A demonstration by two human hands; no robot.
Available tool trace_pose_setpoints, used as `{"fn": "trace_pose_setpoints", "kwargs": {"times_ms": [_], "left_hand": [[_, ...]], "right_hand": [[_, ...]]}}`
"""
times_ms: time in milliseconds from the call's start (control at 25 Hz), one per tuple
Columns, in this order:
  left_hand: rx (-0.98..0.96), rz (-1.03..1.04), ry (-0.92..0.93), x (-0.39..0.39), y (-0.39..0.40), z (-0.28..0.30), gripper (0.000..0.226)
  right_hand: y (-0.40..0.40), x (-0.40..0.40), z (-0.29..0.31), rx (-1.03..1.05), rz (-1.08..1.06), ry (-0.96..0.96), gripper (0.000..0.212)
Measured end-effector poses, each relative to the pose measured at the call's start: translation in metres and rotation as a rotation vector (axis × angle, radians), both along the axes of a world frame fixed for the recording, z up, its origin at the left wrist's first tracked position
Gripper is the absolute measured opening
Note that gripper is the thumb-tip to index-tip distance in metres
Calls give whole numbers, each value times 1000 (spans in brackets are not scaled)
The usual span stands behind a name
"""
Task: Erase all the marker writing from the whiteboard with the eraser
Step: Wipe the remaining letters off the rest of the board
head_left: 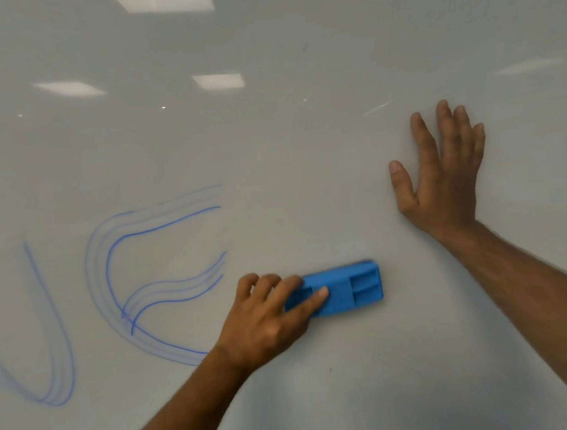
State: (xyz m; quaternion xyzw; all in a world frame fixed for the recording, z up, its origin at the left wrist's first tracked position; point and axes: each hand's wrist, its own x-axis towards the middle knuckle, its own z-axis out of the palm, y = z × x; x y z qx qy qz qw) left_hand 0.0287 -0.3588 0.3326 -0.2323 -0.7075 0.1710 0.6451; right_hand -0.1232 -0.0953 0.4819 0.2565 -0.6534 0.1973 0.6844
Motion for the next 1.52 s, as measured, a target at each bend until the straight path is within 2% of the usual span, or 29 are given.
{"fn": "trace_pose_setpoints", "kwargs": {"times_ms": [120, 200, 280, 480, 640, 840, 1000, 1160, 1280, 1360, 1520], "left_hand": [[201, -2, 50, -5, 9, 28, 45], [222, -7, 48, -7, 11, 23, 45], [162, -10, 14, -7, 12, 4, 45], [-85, 5, -218, -3, 3, -76, 48], [-232, -20, -310, 5, -13, -121, 44], [-345, -46, -362, 14, -28, -120, 38], [-378, -17, -294, 23, -47, -111, 38], [-315, 29, -223, 38, -75, -87, 45], [-198, 80, -129, 50, -90, -51, 45], [-85, 109, -47, 57, -100, -25, 45], [234, 131, 124, 66, -123, 12, 44]], "right_hand": [[-1, 1, -9, 24, -14, 3, 64], [-2, 1, -13, 32, -20, 11, 63], [-4, 1, -15, 31, -29, 19, 62], [-4, 2, -15, 35, -40, 10, 62], [-4, 1, -15, 37, -41, 13, 62], [-5, 2, -16, 39, -35, 7, 61], [-5, 4, -18, 68, -11, 9, 59], [-17, 12, -19, 71, 33, 2, 58], [-43, 26, -19, 136, 43, 37, 57], [-65, 37, -20, 173, 52, 44, 58], [-100, 52, -20, 94, 85, -11, 60]]}}
